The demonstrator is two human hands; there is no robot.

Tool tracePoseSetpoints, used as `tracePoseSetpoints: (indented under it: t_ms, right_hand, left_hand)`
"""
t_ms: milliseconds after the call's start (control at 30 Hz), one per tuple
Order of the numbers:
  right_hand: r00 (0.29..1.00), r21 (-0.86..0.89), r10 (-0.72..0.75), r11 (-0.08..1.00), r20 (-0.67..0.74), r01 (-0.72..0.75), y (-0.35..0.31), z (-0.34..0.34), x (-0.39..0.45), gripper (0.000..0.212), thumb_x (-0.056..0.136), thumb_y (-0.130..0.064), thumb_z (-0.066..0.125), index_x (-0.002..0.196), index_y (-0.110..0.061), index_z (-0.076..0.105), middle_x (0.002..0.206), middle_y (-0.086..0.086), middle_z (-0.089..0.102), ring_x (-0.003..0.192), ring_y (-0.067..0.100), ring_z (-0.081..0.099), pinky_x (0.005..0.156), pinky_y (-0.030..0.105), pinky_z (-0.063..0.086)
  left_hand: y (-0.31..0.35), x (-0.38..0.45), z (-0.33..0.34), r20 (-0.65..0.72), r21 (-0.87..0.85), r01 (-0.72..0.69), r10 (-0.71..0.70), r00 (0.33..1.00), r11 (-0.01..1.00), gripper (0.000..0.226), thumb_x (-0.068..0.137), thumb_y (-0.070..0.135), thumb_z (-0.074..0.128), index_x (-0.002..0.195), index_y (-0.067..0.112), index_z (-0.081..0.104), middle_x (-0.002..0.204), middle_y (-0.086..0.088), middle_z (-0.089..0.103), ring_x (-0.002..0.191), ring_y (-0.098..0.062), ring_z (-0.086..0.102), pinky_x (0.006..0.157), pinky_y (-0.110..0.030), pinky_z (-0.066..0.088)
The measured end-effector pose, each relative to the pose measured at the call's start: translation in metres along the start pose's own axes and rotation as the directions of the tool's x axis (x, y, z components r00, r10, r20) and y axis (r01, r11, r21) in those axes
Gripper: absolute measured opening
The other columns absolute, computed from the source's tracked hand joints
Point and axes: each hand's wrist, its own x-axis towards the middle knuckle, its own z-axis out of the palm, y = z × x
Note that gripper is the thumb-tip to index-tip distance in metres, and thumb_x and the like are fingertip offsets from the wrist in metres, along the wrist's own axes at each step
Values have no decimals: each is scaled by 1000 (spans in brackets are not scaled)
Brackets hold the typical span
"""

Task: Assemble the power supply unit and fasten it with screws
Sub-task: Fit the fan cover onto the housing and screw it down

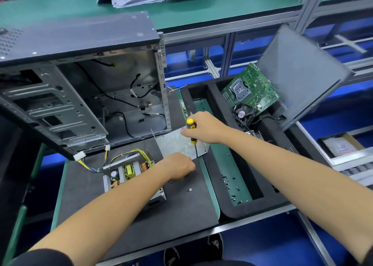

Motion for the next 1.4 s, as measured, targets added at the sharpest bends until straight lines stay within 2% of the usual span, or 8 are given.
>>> tracePoseSetpoints:
  t_ms: [167, 267, 400, 533, 667, 800, 933, 1400]
  right_hand:
    - [1000, -9, -6, 1000, -16, 6, -4, -2, 1, 32, 88, -29, 63, 70, -7, 51, 64, 9, 57, 66, 25, 66, 59, 30, 44]
    - [999, -12, 0, 1000, -32, 0, -6, -2, 2, 33, 87, -31, 64, 68, -8, 49, 61, 7, 54, 52, 6, 61, 54, 25, 42]
    - [998, -5, 3, 1000, -63, -4, -12, -2, 3, 37, 87, -29, 64, 63, -11, 42, 55, 2, 49, 44, -1, 56, 44, 16, 35]
    - [983, 56, -5, 998, -183, 16, -24, -7, 7, 38, 86, -23, 64, 59, -11, 40, 51, -2, 38, 40, 6, 39, 39, 13, 28]
    - [941, 174, -2, 983, -338, 65, -46, -10, 17, 38, 86, -19, 62, 56, -15, 38, 48, -6, 37, 37, 2, 36, 40, 8, 31]
    - [944, 323, 39, 943, -327, 73, -70, 1, 27, 27, 86, -20, 62, 65, -9, 47, 56, 3, 48, 46, 13, 51, 49, 25, 45]
    - [954, 455, 36, 884, -298, 109, -96, 19, 32, 22, 89, -18, 61, 81, 1, 54, 50, -3, 60, 46, 14, 58, 47, 24, 50]
    - [964, 526, -19, 835, -266, 161, -152, 67, 41, 19, 90, -19, 62, 78, -6, 54, 65, 14, 70, 53, 21, 64, 53, 30, 56]
  left_hand:
    - [-5, 0, 2, -11, -81, -18, 17, 1000, 997, 13, 81, 0, 62, 87, 9, 55, 91, -11, 56, 85, -33, 60, 64, -37, 46]
    - [-6, -2, 4, -62, -116, -53, 46, 997, 992, 11, 84, 5, 58, 94, 9, 59, 99, -9, 52, 89, -31, 56, 65, -38, 45]
    - [-6, -7, -2, -92, -322, 0, -31, 995, 947, 5, 81, 7, 52, 85, 9, 49, 93, -13, 57, 80, -30, 53, 62, -35, 39]
    - [-18, -29, -13, -205, -673, -13, -170, 964, 739, 28, 84, 7, 52, 107, 10, 67, 100, -6, 65, 87, -18, 57, 77, -27, 47]
    - [-42, -66, -16, -328, -884, -105, -444, 834, 456, 10, 89, 7, 64, 90, 12, 73, 84, 7, 65, 73, 3, 55, 66, -5, 39]
    - [-60, -99, 6, -205, -970, -233, -741, 640, 68, 6, 90, 5, 65, 86, 5, 68, 69, -1, 63, 55, 1, 55, 58, -14, 47]
    - [-64, -125, 31, -66, -900, -380, -796, 602, -213, 12, 91, -5, 60, 90, 5, 66, 76, -11, 66, 63, -11, 62, 66, -19, 55]
    - [-62, -176, 81, 87, -670, -595, -842, 532, -445, 19, 97, -4, 47, 100, 3, 66, 79, -4, 66, 61, -6, 58, 60, -17, 51]
